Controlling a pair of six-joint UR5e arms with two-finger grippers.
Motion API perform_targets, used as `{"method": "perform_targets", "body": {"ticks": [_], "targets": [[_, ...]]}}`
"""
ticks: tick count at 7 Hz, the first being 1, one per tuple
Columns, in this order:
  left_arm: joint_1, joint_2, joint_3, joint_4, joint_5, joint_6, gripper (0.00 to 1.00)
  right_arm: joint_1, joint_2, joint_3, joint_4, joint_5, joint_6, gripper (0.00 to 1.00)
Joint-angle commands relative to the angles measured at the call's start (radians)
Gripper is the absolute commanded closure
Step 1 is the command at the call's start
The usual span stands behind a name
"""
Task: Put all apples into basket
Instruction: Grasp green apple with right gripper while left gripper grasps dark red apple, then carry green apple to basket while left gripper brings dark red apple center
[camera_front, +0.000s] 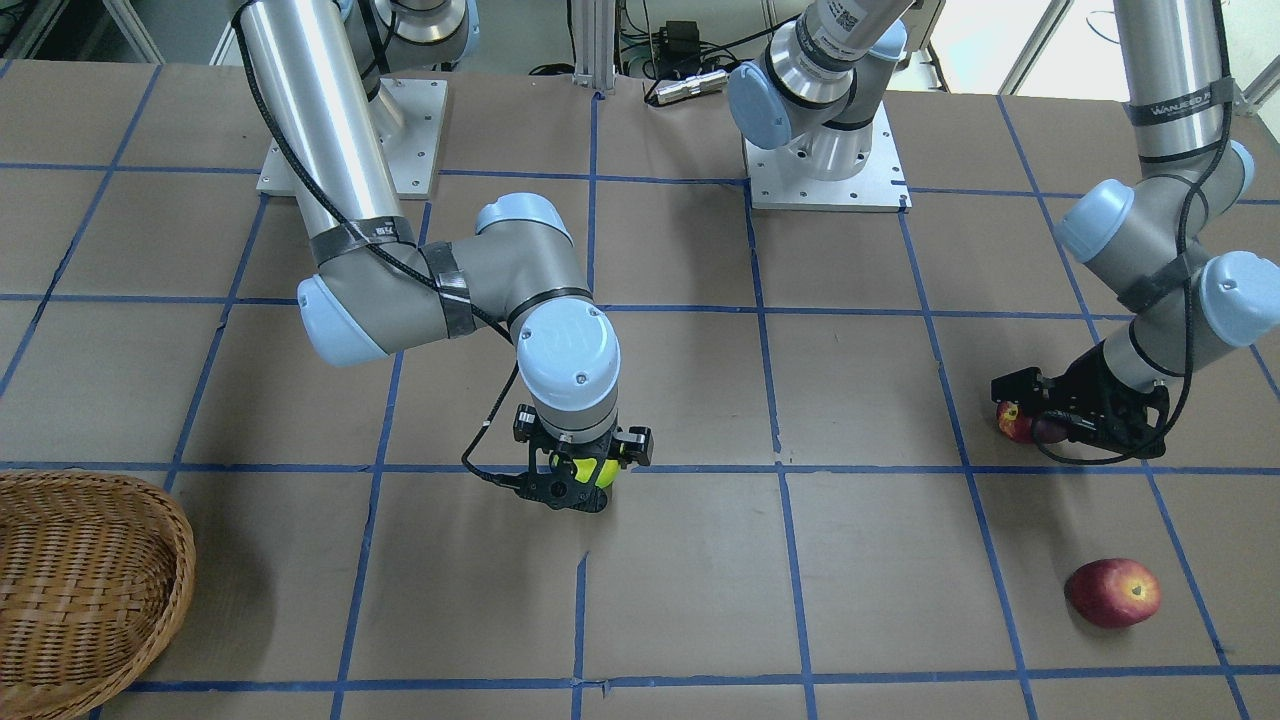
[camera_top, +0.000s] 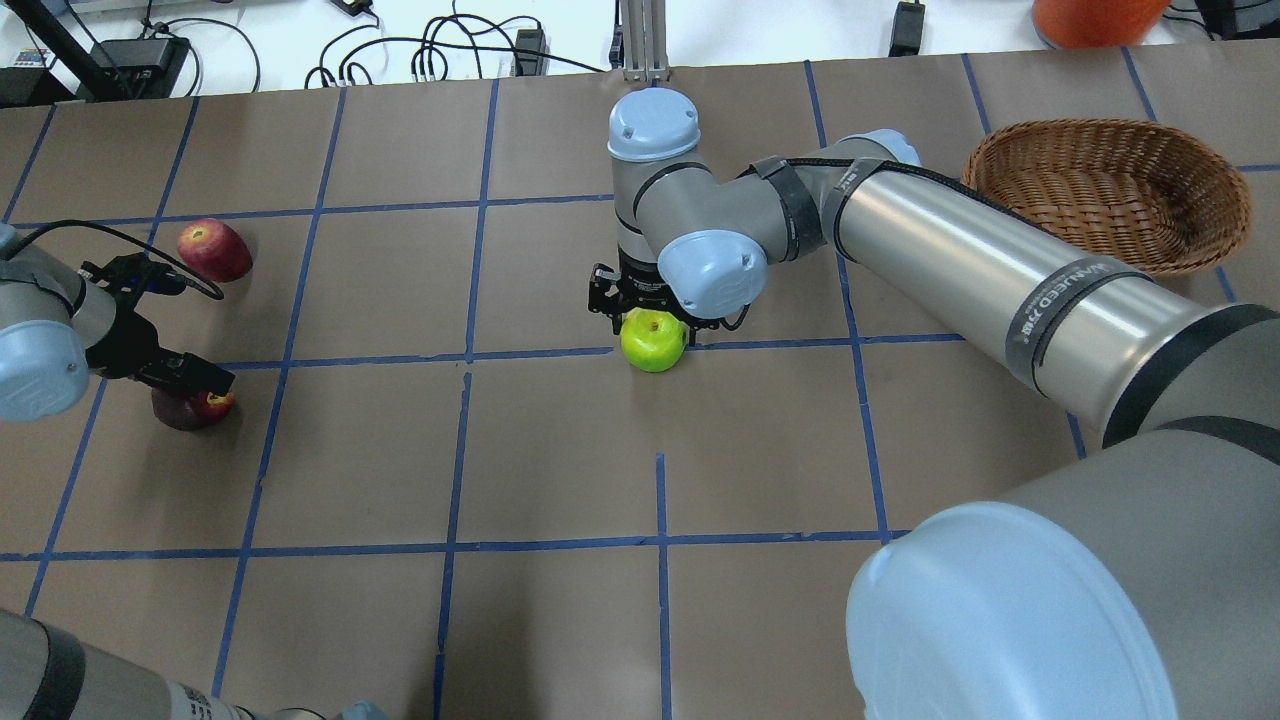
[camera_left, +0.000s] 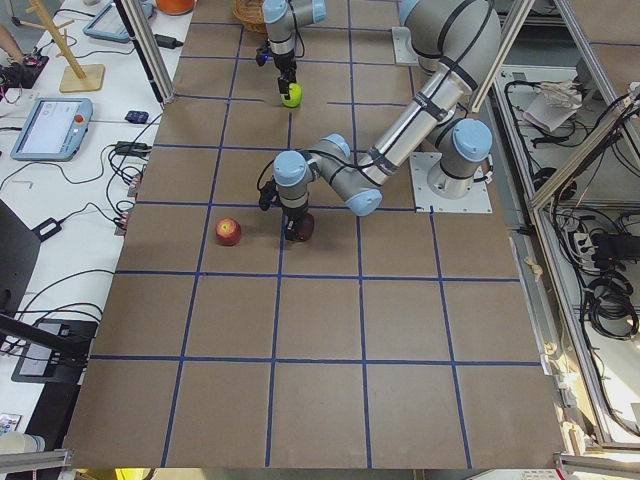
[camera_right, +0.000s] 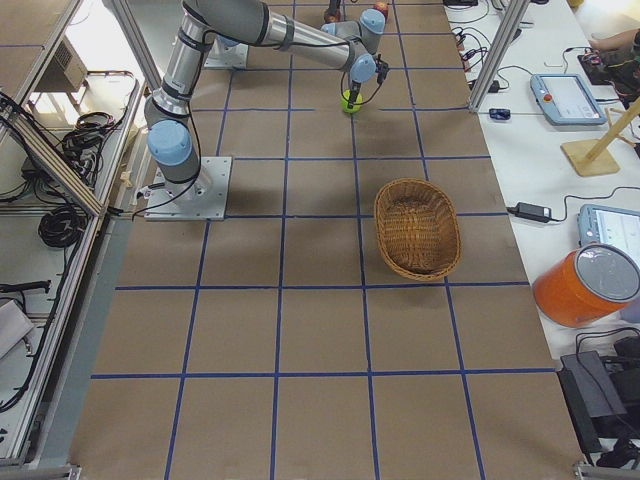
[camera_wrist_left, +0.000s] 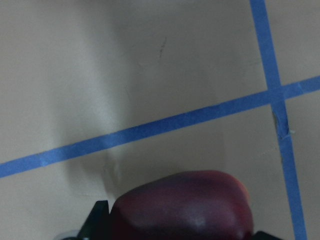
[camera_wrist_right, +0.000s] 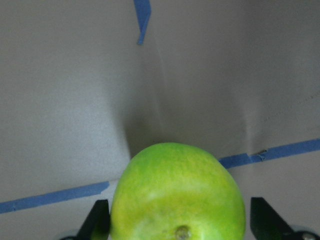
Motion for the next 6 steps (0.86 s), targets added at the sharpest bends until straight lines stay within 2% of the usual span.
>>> {"method": "perform_targets", "body": {"ticks": [1,2,3,4,5,6], "targets": [[-0.015,0.016,0.0,-0.013,0.004,-0.051,0.55,0.0,0.008,-0.001,-0.061,0.001,-0.009,0.52],[-0.027,0.03,0.003,-0.021,0.006,-0.085,0.7,-0.005,0.0,0.0,-0.057,0.014,-0.009,1.0],[-0.046,0.044,0.009,-0.04,0.01,-0.11,0.77,-0.029,-0.03,-0.016,-0.031,0.077,-0.012,1.0],[-0.061,0.06,0.024,-0.079,0.015,-0.151,0.79,-0.069,-0.091,-0.03,0.068,0.052,-0.059,1.0],[-0.09,0.079,0.041,-0.131,0.01,-0.224,0.8,-0.154,-0.139,-0.044,0.19,0.05,-0.202,1.0],[-0.151,0.108,0.044,-0.155,0.004,-0.4,0.8,-0.245,-0.189,-0.046,0.284,0.041,-0.354,1.0]]}}
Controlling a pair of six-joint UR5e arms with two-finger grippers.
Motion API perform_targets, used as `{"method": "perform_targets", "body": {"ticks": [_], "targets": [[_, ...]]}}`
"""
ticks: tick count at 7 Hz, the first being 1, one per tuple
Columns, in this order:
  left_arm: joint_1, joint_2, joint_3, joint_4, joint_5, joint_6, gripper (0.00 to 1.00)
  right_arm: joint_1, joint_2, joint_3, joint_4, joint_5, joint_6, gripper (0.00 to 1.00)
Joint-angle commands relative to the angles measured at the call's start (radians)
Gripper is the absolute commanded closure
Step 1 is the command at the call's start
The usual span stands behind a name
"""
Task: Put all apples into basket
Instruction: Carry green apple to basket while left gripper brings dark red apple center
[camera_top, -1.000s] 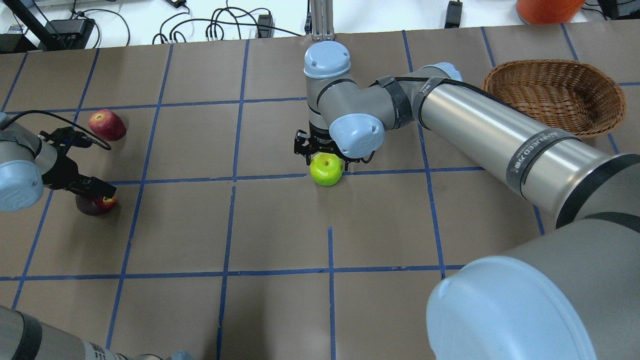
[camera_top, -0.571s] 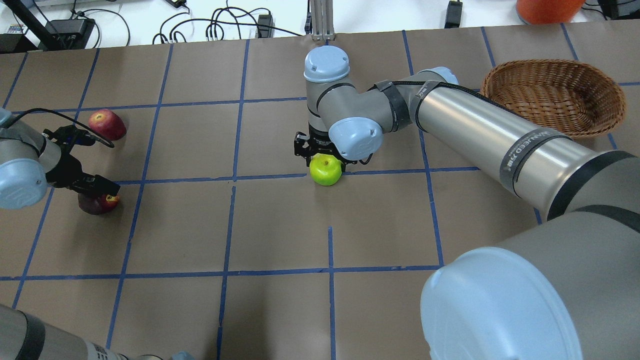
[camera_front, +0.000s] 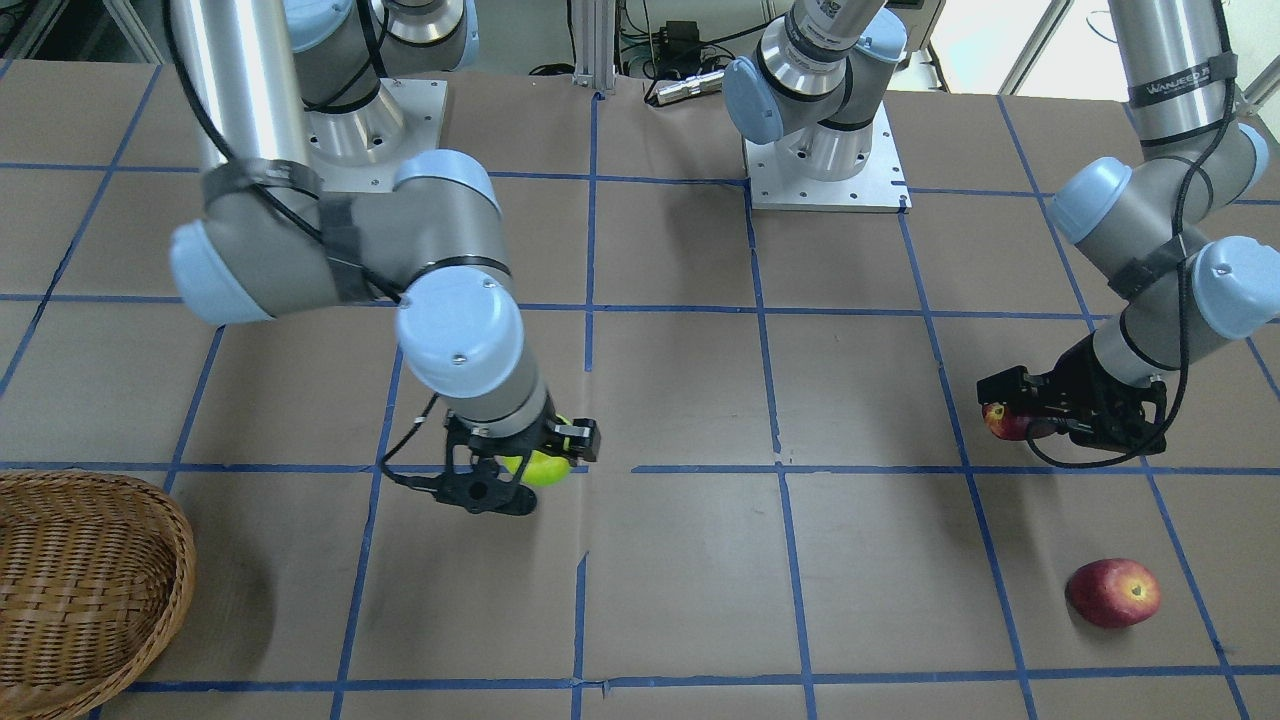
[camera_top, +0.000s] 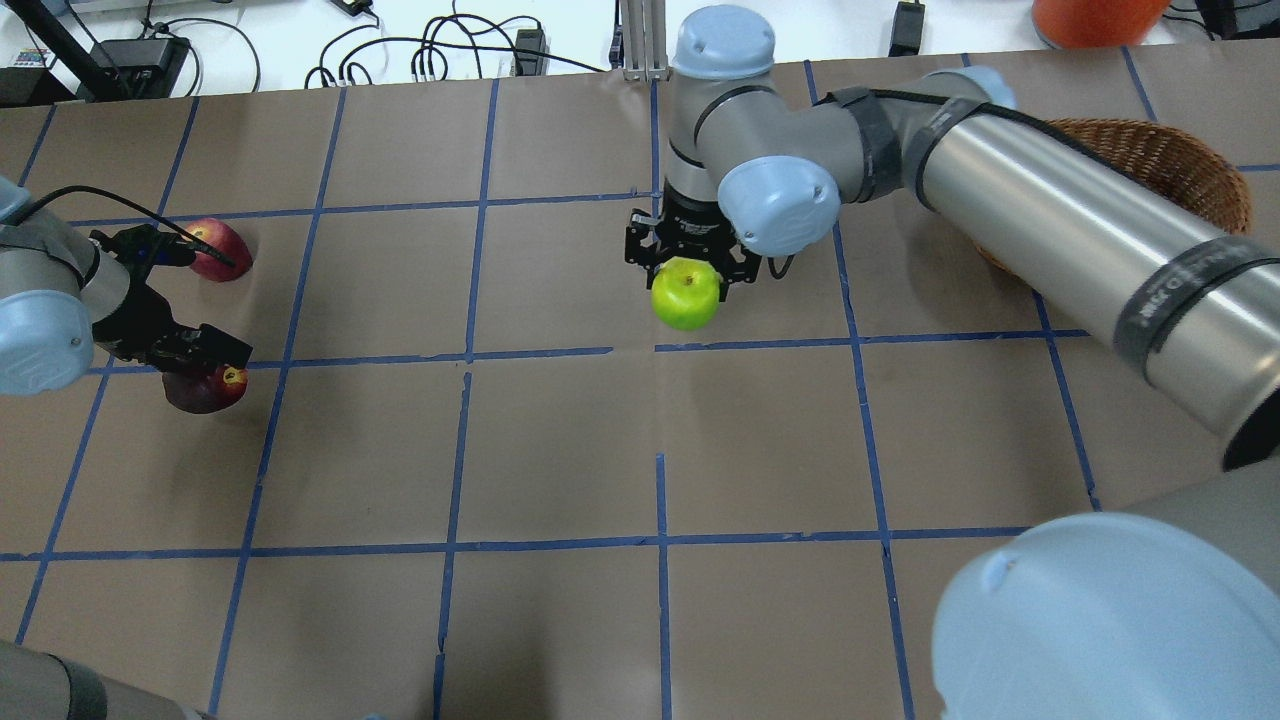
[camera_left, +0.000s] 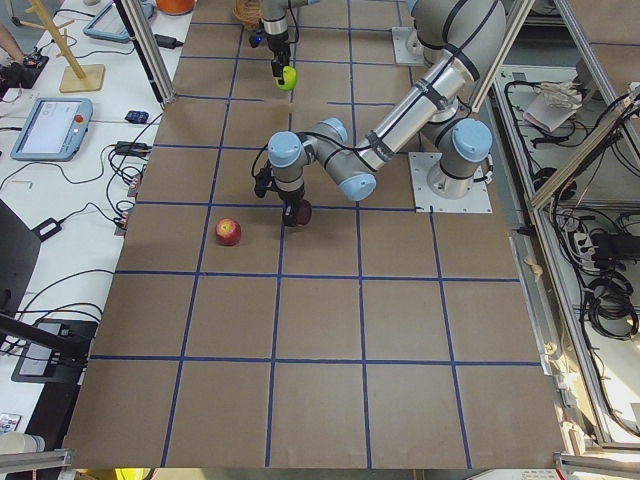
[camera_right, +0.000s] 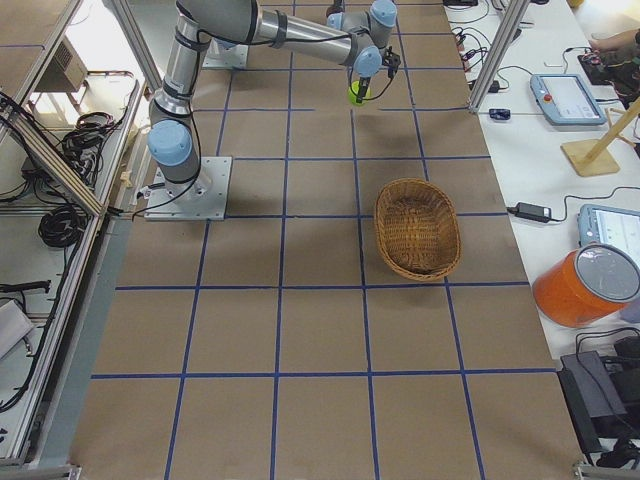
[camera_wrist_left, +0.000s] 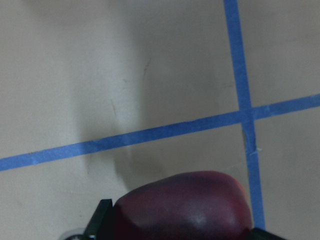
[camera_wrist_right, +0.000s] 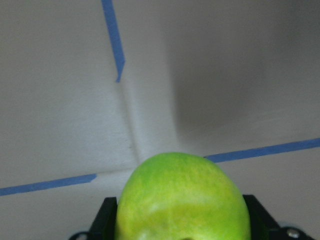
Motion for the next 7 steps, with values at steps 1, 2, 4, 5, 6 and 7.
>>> {"method": "perform_targets", "body": {"ticks": [1,2,4,5,6,7], "targets": [[-0.183,0.057,0.011,-0.044,-0.004,-0.364,0.8,-0.196,-0.088,-0.012,0.18,-0.078,-0.377,1.0],[-0.308,0.048,0.028,-0.045,-0.005,-0.556,0.8,-0.286,-0.103,-0.012,0.202,-0.153,-0.508,1.0],[-0.573,0.02,0.048,-0.029,-0.01,-1.028,0.8,-0.46,-0.099,-0.017,0.16,-0.273,-0.689,1.0],[-0.687,-0.001,0.054,0.026,-0.039,-1.258,0.8,-0.509,-0.085,-0.023,0.076,-0.288,-0.792,1.0],[-0.75,-0.047,0.074,0.147,-0.118,-1.412,0.8,-0.549,-0.047,-0.029,0.013,-0.346,-0.84,1.0],[-0.792,-0.097,0.096,0.171,-0.125,-1.499,0.8,-0.589,-0.016,-0.028,-0.058,-0.356,-0.901,1.0]]}}
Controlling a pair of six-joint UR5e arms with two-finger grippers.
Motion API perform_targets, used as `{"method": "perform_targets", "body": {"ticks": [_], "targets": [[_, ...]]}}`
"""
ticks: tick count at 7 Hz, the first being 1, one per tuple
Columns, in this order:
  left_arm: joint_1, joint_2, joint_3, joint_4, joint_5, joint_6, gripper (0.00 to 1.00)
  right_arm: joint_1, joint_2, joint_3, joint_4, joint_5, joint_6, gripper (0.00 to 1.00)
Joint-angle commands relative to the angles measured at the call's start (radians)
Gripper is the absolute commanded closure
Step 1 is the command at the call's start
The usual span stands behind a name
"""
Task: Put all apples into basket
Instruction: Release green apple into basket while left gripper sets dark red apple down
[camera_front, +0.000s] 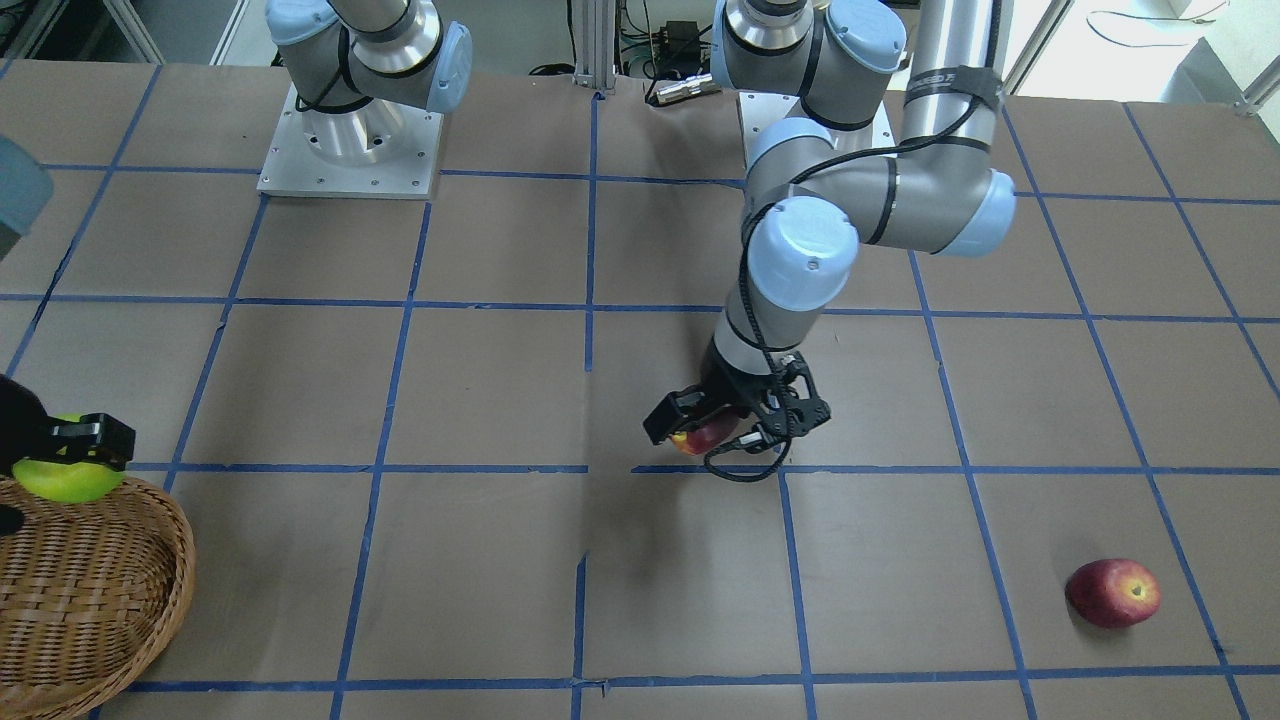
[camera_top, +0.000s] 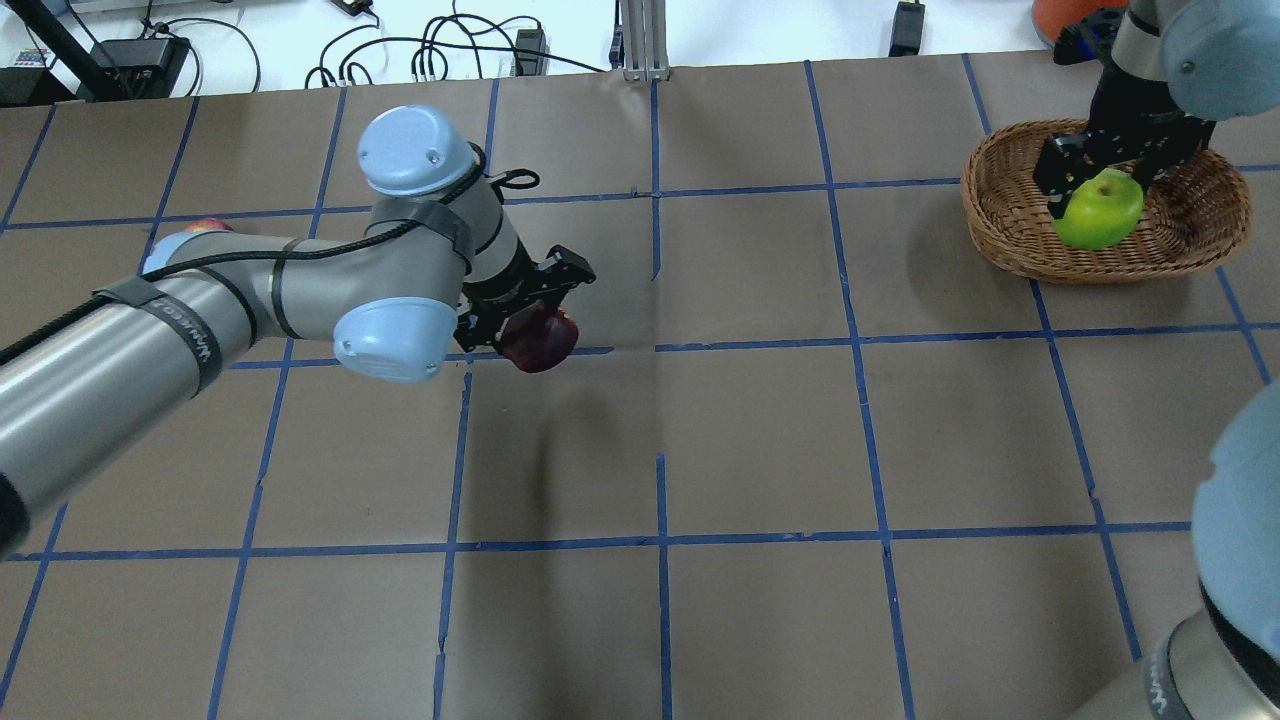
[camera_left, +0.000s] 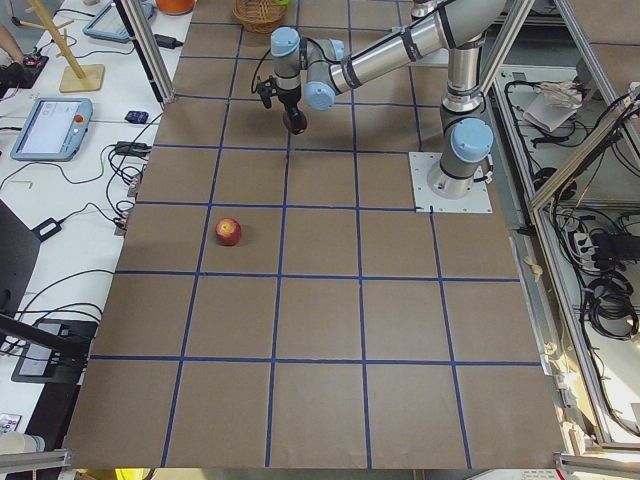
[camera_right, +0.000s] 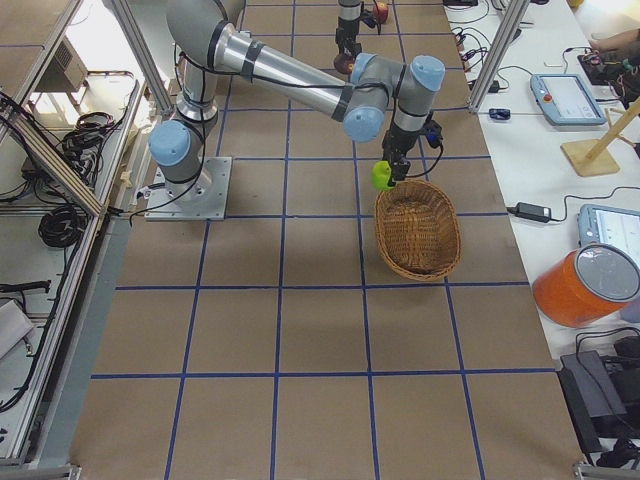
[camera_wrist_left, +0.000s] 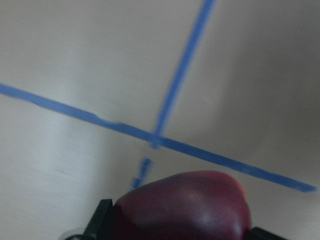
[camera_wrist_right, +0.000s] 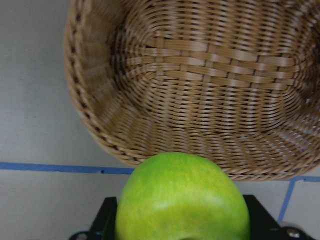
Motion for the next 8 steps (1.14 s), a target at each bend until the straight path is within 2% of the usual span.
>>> {"method": "perform_targets", "body": {"ticks": [1,3,4,5,7,8], "targets": [[-0.117,-0.105,0.033,0.094,-0.032,-0.196,0.53,-0.098,0.078,-0.002,-0.166,-0.031,-0.136,1.0],[-0.145,-0.129,0.039,0.134,-0.019,-0.19,0.32,-0.144,0.149,-0.003,-0.278,-0.03,-0.176,0.98],[-0.145,-0.127,0.041,0.136,-0.018,-0.181,0.01,-0.148,0.166,-0.002,-0.286,-0.031,-0.172,0.83],[-0.136,-0.117,0.042,0.13,-0.02,-0.129,0.0,-0.149,0.186,0.001,-0.342,-0.033,-0.173,0.65],[-0.066,-0.065,0.042,0.061,-0.02,0.03,0.0,-0.155,0.215,-0.003,-0.4,-0.045,-0.175,0.38],[0.015,-0.026,0.06,-0.02,-0.02,0.152,0.0,-0.155,0.215,0.0,-0.403,-0.05,-0.17,0.0]]}}
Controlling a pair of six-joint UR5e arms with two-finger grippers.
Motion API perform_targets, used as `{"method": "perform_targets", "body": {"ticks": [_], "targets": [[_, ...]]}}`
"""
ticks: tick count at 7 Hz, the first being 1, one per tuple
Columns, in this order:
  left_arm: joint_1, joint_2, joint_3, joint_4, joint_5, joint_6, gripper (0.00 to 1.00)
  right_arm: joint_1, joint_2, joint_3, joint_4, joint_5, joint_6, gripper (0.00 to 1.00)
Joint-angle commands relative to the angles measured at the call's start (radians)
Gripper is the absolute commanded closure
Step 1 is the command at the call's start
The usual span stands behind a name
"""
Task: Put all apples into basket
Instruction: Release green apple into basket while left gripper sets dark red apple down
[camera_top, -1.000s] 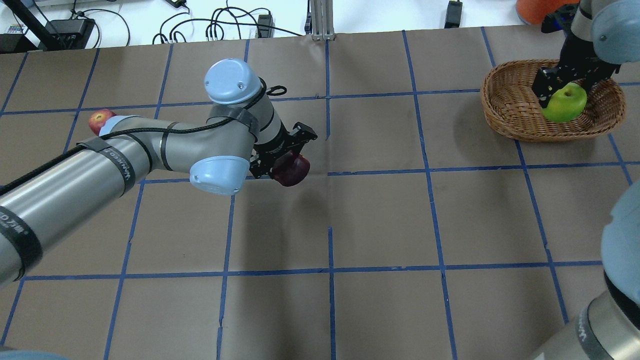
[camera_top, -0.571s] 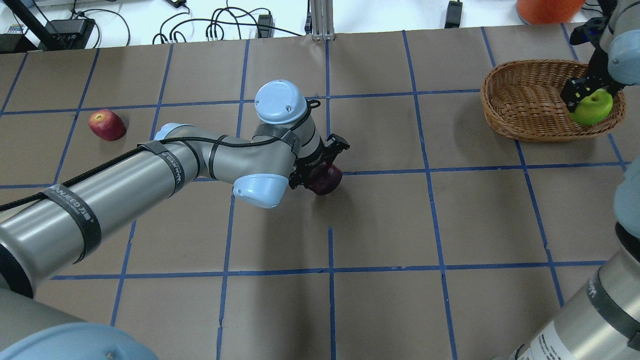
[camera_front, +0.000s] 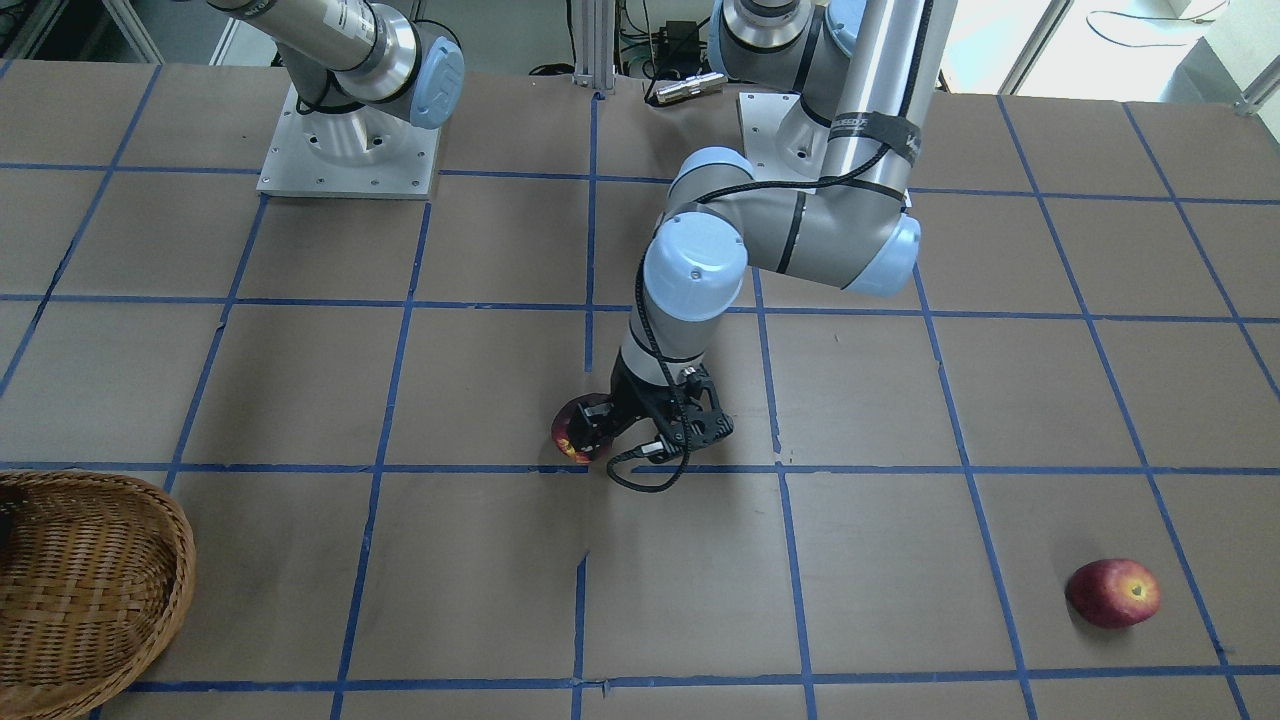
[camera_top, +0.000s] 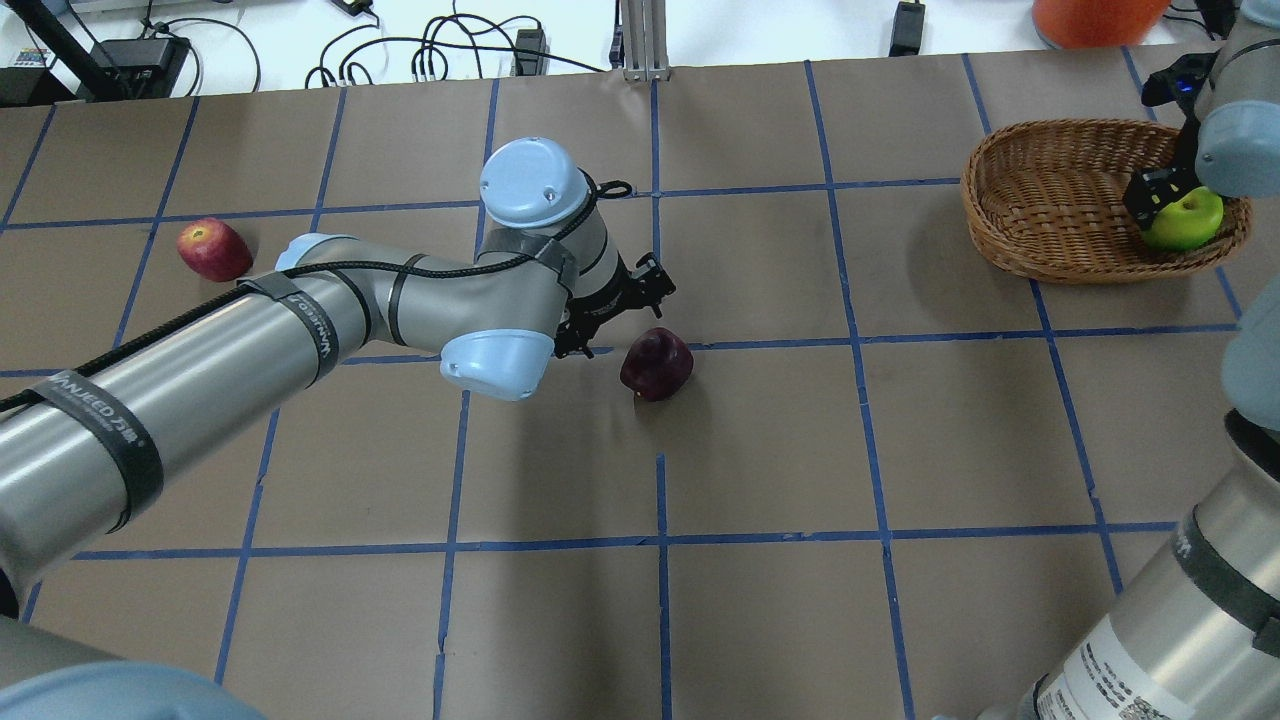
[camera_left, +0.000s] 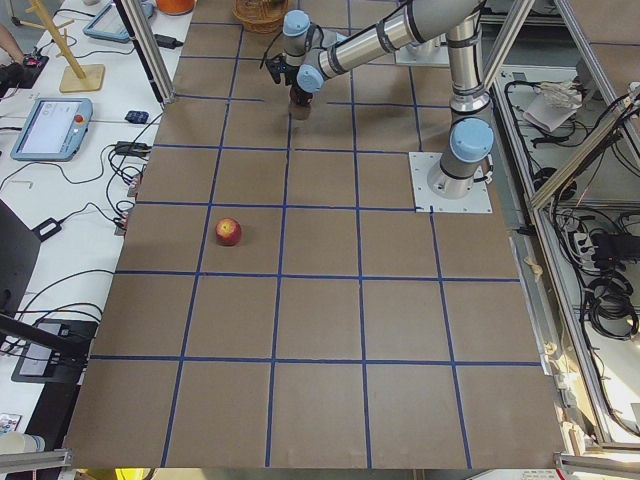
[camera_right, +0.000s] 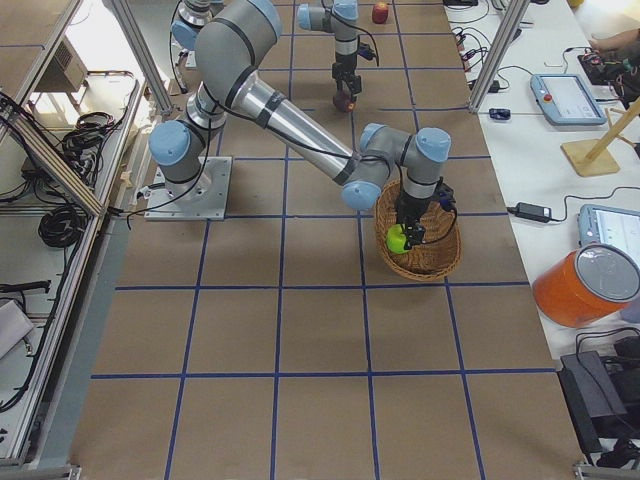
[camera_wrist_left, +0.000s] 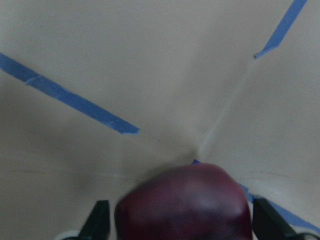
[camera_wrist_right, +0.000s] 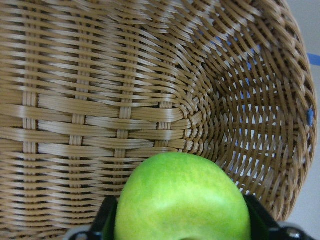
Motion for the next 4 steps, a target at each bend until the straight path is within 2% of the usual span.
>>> {"method": "perform_targets", "body": {"ticks": [1,3,4], "targets": [[0.188,0.076,0.042,-0.19,0.001,0.329,0.0,-0.002,0.005,0.007,-0.011,-0.011,0.009,0.0],[0.401,0.104,0.039,-0.248,0.003,0.761,0.0,-0.001,-0.008,-0.004,0.037,-0.023,0.013,0.0],[0.487,0.092,0.063,-0.244,0.026,0.961,0.0,0.011,-0.068,0.001,0.131,-0.023,0.016,0.0]]}}
